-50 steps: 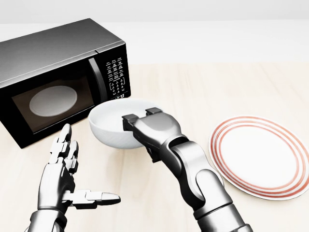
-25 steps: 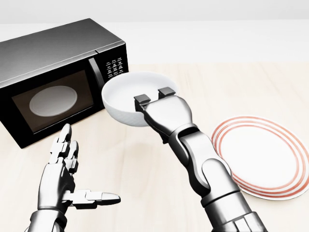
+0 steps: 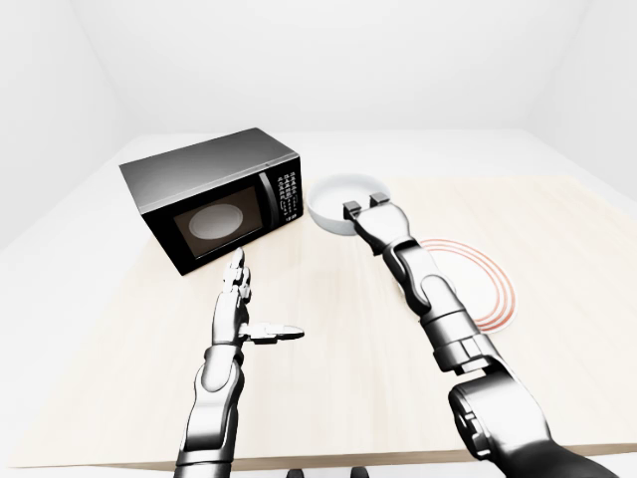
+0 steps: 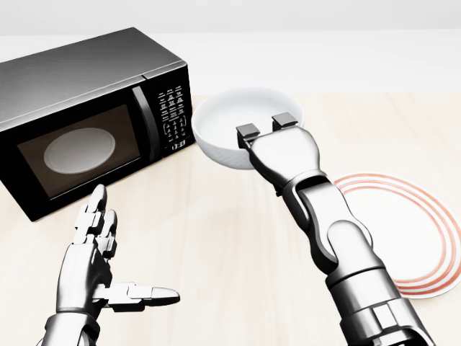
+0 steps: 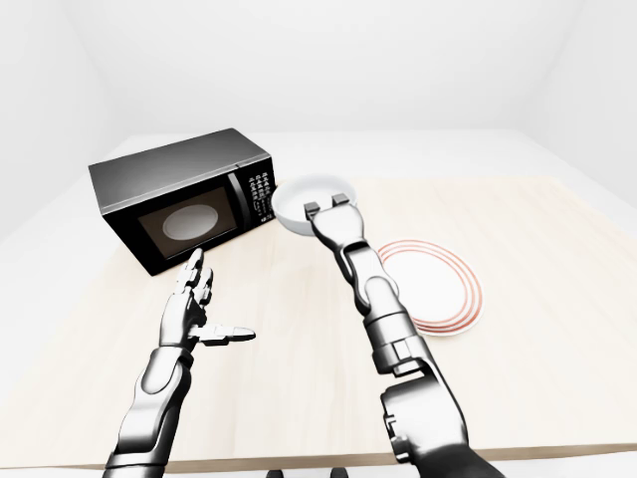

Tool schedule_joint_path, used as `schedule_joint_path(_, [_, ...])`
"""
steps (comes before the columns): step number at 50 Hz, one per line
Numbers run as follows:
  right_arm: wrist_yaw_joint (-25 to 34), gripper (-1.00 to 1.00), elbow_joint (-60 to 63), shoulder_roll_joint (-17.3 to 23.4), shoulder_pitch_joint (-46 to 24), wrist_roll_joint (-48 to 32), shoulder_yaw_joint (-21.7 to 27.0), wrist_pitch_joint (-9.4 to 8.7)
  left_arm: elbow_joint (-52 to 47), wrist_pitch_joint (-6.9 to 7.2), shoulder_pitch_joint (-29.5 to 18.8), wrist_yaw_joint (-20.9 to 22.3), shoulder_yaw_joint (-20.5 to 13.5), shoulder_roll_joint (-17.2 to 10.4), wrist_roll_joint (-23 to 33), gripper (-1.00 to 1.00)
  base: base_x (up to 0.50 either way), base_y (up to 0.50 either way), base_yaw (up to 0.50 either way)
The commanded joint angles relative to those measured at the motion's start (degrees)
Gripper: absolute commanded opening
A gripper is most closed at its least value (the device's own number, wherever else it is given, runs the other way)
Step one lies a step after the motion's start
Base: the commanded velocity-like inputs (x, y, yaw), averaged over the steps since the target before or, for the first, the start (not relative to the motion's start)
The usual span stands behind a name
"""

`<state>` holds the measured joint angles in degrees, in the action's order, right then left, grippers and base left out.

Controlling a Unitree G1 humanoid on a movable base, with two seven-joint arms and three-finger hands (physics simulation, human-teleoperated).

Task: Pick up the white bowl and put it on the plate.

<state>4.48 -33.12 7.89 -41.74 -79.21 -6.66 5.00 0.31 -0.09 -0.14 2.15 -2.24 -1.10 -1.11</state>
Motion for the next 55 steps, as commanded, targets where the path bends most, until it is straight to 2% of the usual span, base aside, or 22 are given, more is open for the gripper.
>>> schedule_joint_path(1, [-2.05,-1.0,0.5,3.69,-0.65,-5.65,2.48,0.0,0.0,0.01,0.0,-0.01,0.0,0.0,-0.01,1.0,0.0,0.0,0.0])
schedule_joint_path(24, [0.19,-1.0,6.34,11.97,5.09,-0.71,7.82,0.0,0.0,0.01,0.0,-0.01,0.0,0.01,0.0,1.0,0.0,0.0,0.0])
schedule_joint_path(55, [-0.45,-1.0,12.61,17.93,16.04,2.59,13.25,0.0,0.0,-0.01,0.0,-0.02,-0.01,0.01,-0.01,1.0,0.0,0.0,0.0])
